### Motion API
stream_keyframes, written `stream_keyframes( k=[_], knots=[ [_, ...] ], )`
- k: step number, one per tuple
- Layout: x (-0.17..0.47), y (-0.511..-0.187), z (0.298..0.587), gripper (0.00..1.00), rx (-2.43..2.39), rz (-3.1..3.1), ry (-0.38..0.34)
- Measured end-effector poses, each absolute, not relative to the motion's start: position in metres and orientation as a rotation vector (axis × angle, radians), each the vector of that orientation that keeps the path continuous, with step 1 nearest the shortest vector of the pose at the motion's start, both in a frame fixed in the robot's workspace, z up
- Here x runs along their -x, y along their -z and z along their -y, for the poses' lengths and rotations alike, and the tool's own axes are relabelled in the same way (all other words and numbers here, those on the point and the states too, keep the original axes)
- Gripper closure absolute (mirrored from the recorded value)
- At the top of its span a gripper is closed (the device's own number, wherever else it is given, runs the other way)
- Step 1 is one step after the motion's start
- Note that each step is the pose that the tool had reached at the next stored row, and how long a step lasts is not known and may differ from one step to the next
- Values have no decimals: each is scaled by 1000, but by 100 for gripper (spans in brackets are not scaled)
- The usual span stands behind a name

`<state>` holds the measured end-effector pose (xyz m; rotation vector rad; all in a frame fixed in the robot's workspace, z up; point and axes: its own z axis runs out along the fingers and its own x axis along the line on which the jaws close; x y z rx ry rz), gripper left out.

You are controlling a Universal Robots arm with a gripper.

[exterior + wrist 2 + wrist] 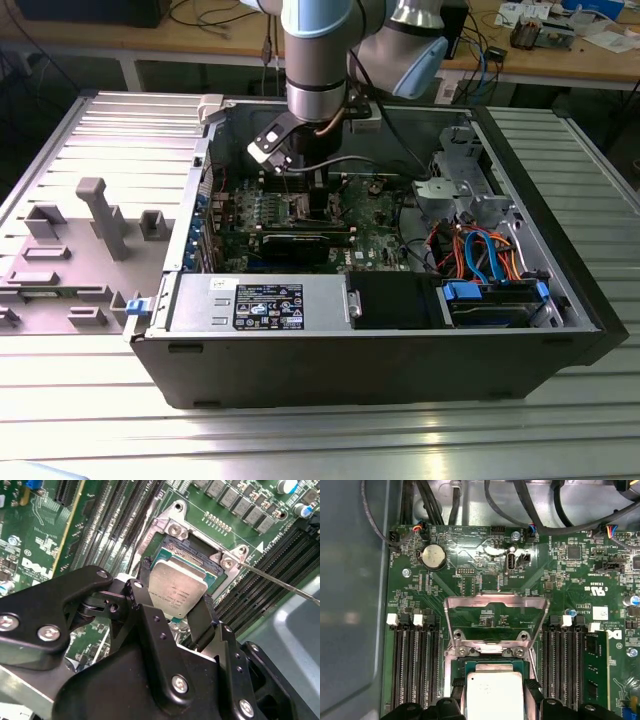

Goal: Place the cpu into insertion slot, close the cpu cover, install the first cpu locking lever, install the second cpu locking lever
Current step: 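Place the cpu into insertion slot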

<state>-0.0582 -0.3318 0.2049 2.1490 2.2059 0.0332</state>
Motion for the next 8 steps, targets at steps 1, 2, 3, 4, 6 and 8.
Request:
stream_keyframes(
  k=[1, 2, 3, 4, 6, 8],
  knots=[
    [58, -205, 331, 45, -2149, -2206, -33],
    [59, -204, 331, 45, -2149, -2206, -33],
    [60, -203, 331, 45, -2149, -2206, -33],
    [60, -201, 331, 45, -2149, -2206, -33],
    [60, -199, 331, 45, -2150, -2205, -33],
    [60, -198, 331, 45, -2153, -2201, -32]
  ],
)
